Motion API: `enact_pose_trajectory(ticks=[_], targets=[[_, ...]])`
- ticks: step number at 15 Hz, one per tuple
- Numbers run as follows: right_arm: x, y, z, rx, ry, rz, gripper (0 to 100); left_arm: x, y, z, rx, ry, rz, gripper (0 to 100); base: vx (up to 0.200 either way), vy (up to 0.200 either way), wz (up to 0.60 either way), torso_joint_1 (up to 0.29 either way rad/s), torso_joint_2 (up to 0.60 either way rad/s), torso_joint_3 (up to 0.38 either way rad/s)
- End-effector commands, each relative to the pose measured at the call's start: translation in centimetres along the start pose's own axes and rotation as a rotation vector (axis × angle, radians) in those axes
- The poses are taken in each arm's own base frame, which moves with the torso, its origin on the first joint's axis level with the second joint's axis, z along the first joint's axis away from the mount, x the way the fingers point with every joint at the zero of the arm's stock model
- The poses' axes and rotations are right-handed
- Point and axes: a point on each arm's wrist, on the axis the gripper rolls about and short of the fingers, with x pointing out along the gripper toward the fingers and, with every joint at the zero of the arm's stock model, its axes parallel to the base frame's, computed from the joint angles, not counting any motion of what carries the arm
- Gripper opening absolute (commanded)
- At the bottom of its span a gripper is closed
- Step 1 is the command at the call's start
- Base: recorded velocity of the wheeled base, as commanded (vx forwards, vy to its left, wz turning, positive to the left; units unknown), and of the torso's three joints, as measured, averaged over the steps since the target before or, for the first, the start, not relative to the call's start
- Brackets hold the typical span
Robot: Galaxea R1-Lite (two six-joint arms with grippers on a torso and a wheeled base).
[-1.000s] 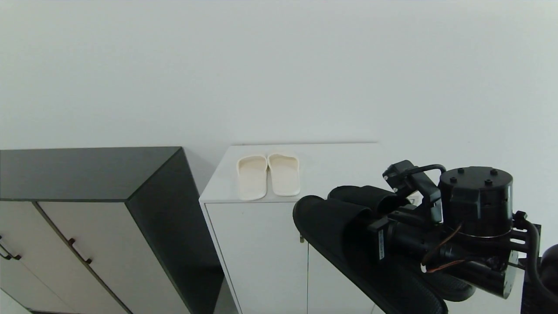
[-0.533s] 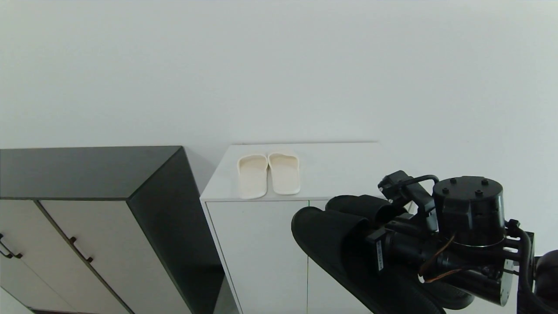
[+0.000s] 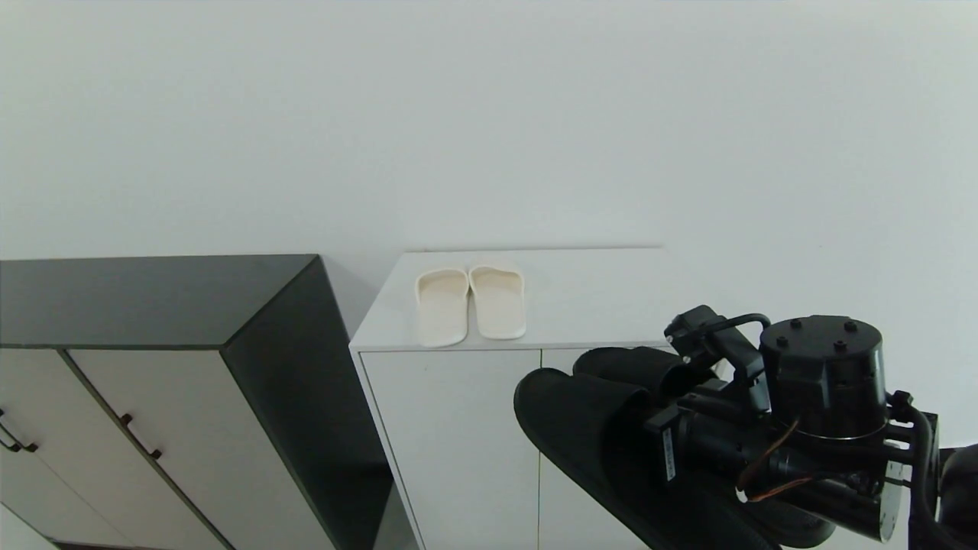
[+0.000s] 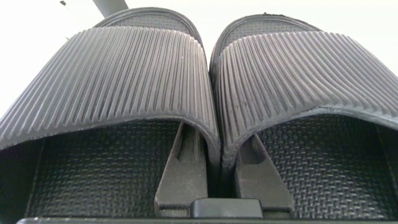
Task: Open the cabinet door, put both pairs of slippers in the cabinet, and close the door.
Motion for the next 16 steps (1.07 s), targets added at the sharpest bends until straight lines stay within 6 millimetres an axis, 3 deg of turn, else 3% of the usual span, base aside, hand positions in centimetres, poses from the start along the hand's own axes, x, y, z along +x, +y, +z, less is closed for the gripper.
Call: enact_pose_trajectory(ticks=[1,9,10,16], targets=[[0.02,0.05,-0.06,0.000,-0.005,0.002,0,0.01,0.00,0.01,-0.001,0.001,0.000,0,0.000,0.000,0.00,-0.139,0.33,0.193],[-0.06,0.02,-0.48,-0.036,0.008,0.001,0,0.01,0.01,0.01,-0.004,0.001,0.004,0,0.000,0.000,0.00,-0.212,0.50,0.287],[-0.07,0.01,-0.52,-0.036,0.010,0.001,0,0.01,0.01,0.01,-0.004,0.001,0.004,100,0.000,0.000,0.00,-0.217,0.55,0.320],[-0.04,0.05,-0.61,-0.038,0.013,0.004,0,0.01,0.00,0.01,-0.002,0.001,0.001,100,0.000,0.000,0.00,-0.200,0.52,0.316]])
